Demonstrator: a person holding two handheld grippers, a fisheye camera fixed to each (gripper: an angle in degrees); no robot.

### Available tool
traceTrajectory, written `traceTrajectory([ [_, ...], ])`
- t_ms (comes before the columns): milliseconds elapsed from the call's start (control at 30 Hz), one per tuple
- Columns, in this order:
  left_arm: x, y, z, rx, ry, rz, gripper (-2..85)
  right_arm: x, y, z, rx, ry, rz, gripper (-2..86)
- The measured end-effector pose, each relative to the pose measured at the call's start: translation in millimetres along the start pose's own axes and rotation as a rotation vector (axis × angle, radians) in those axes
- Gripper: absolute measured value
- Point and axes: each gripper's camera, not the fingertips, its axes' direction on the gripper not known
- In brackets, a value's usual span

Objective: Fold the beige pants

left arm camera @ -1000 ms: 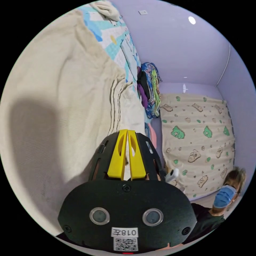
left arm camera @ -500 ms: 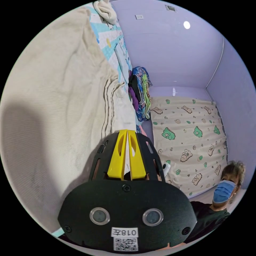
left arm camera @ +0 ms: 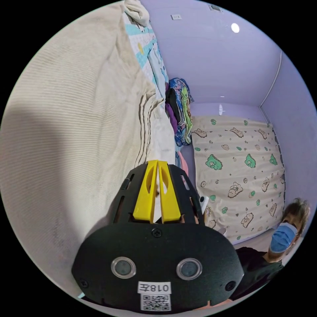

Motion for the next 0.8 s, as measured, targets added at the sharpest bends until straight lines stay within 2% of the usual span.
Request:
traceTrajectory([
  [200,22,23,-31,-0.024,-0.063,0.023,-0.9,-24,-3,-13,-0.098,0.12,-0.053,2.5],
  [267,35,39,-57,0.007,-0.051,0.073,-0.9,-49,-2,-33,-0.046,0.257,-0.123,1.8],
  [367,59,85,-140,0.289,-0.005,0.211,-0.7,-96,-11,-49,0.079,0.186,-0.27,3.0],
  [400,63,112,-181,0.47,-0.052,0.224,-0.5,-108,-13,-48,0.1,0.168,-0.305,3.4],
  [433,64,138,-219,0.642,-0.11,0.21,-0.1,-134,-18,-41,0.125,0.145,-0.382,4.4],
  [533,59,188,-289,0.916,-0.237,0.092,3.7,-195,-26,7,0.09,0.131,-0.553,6.6],
  [633,43,214,-327,1.009,-0.233,-0.045,9.7,-234,-19,66,-0.024,0.169,-0.643,7.7],
  [700,31,218,-336,1.002,-0.183,-0.104,12.5,-244,-1,94,-0.108,0.221,-0.682,7.2],
  [800,24,203,-334,0.899,-0.141,-0.162,16.0,-251,33,98,0.007,0.318,-0.716,6.1],
])
